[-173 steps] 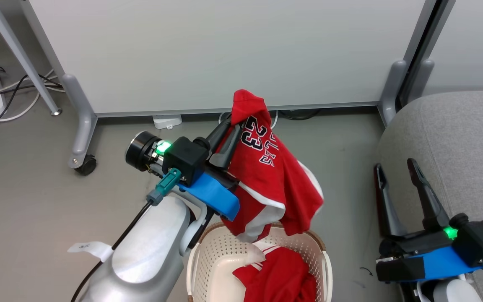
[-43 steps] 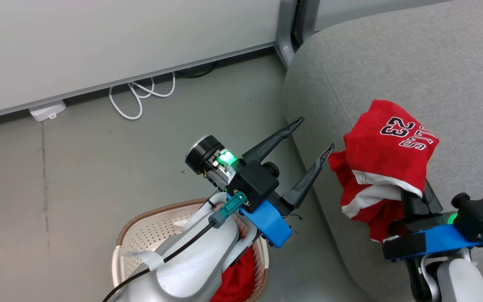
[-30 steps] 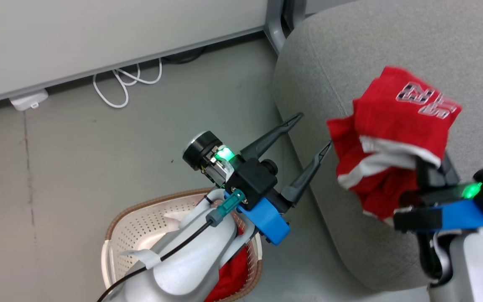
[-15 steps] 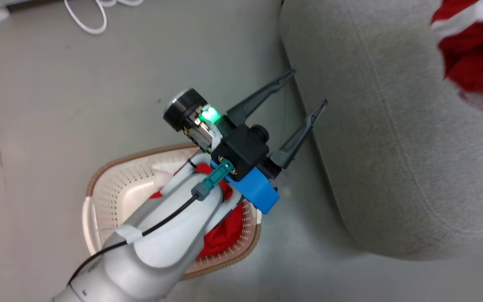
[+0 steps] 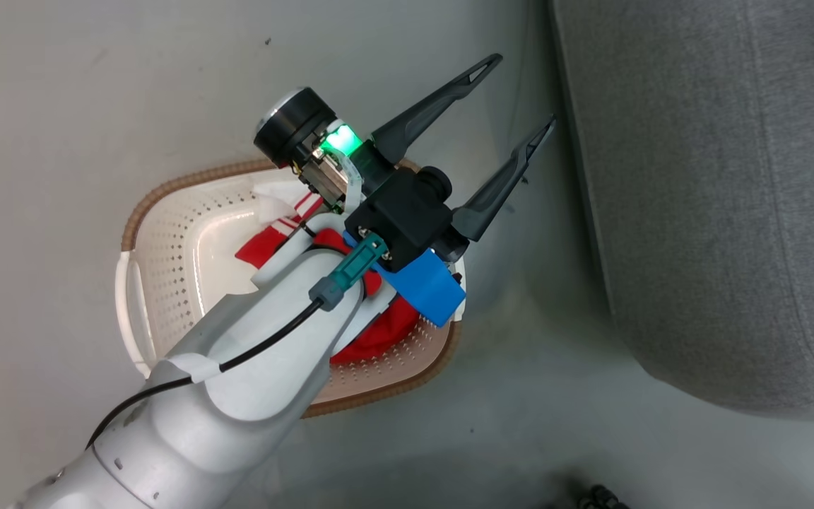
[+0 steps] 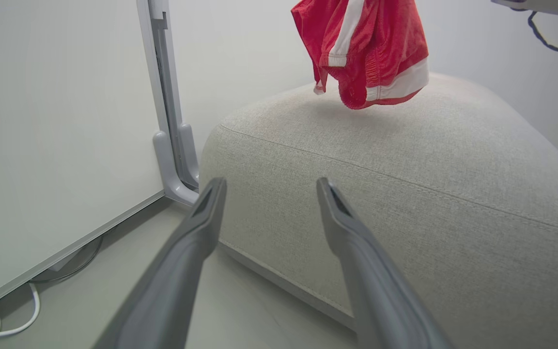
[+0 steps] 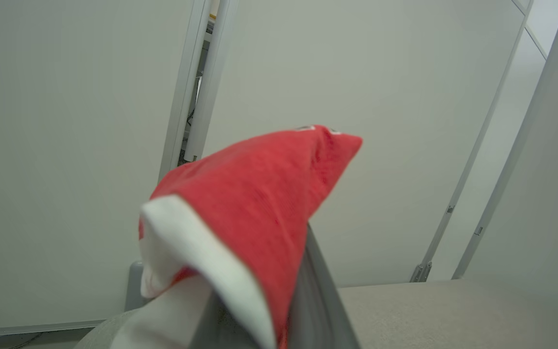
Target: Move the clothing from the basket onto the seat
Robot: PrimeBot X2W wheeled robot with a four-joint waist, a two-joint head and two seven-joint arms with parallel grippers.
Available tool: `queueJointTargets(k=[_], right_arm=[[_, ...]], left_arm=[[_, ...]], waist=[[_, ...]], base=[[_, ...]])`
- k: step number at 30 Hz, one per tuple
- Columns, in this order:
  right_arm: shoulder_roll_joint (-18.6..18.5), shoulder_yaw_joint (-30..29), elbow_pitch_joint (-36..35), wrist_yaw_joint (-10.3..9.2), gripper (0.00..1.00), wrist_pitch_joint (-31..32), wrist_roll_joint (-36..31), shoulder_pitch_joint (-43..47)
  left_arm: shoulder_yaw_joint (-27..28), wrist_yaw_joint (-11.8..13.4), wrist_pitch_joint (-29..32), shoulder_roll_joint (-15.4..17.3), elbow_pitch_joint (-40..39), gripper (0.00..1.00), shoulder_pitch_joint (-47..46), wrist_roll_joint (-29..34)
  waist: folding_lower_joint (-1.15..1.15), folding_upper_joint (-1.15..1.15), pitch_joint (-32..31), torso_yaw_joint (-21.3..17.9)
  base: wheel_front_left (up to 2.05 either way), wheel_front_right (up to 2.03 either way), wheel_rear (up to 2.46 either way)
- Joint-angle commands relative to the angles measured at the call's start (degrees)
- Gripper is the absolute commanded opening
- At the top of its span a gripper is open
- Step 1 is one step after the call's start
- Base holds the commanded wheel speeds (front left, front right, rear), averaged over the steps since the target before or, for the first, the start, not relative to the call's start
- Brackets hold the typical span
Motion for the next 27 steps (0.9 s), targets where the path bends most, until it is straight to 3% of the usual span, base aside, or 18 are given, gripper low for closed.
queueJointTargets(k=[1,6,26,27], right_arm=[[-1.43,-0.98,1.75,0.02,0.00,-0.18,-0.12,-2.05],[-2.78,-4.43,7.77,0.02,0.00,-0.18,-0.42,-3.54],[1.40,-8.64,24.92,0.01,0.03,-0.18,-4.02,-1.66],[1.54,-8.77,24.97,0.02,0.83,-0.18,-3.54,-1.86]], left_arm=[[0.03,0.16,0.20,0.47,-0.45,1.00,-1.47,0.48],[-0.34,0.26,0.24,0.95,-0.94,1.00,-1.93,0.57],[-0.71,0.98,0.34,2.28,-1.14,1.00,-2.28,-0.41],[-0.73,1.05,0.30,2.29,-1.09,1.00,-2.23,-0.50]], waist=[[-0.01,0.00,2.19,0.36],[-0.01,0.00,4.22,0.62],[-0.01,0.00,4.84,0.81],[-0.01,0.00,4.65,0.80]], base=[[0.00,0.00,0.00],[0.00,0.00,0.00],[0.00,0.00,0.00],[0.00,0.00,0.00]])
